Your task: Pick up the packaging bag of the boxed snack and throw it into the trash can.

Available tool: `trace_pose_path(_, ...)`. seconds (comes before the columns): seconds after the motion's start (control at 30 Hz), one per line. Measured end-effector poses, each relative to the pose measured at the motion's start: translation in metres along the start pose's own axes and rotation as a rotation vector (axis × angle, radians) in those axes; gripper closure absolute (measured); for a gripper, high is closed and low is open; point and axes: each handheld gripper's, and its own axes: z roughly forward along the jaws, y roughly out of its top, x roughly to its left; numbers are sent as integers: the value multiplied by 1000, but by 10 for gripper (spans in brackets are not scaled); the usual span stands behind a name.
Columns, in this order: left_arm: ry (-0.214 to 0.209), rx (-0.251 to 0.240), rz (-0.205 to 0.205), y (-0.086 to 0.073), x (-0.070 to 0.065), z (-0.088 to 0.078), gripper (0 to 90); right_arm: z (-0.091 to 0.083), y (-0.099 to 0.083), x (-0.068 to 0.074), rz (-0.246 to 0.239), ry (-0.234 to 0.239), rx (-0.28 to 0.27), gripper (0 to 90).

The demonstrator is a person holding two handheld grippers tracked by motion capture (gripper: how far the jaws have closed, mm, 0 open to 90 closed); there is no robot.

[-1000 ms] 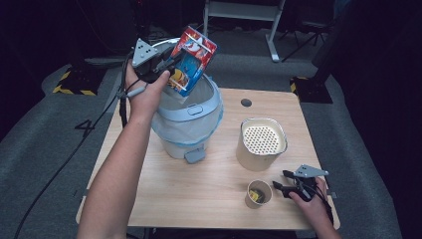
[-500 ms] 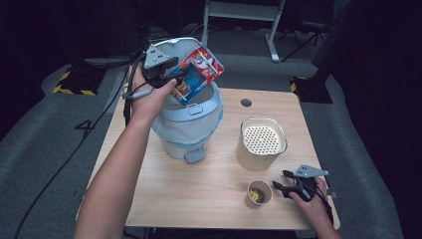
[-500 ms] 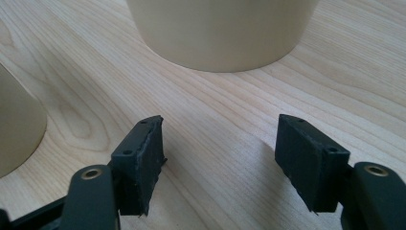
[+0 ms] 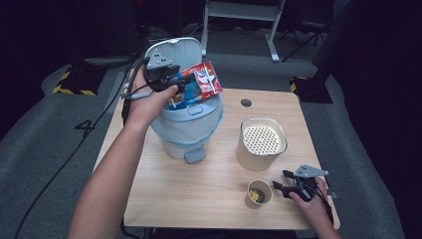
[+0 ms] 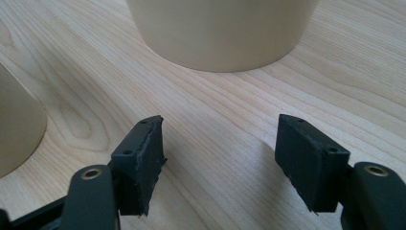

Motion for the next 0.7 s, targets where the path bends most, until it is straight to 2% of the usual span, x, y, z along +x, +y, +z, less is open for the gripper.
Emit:
trace_pose_path(0.17,10,5,-6,-1,4,5,484,0,0,0,1,1,-1,337)
trace_pose_path(0.47,0,8,-20,-2,2,13,491,0,0,0,0,1,-1,337)
trace_pose_path(0.7,16,28,4,-1,1,15,508,0,0,0,1,1,-1,337)
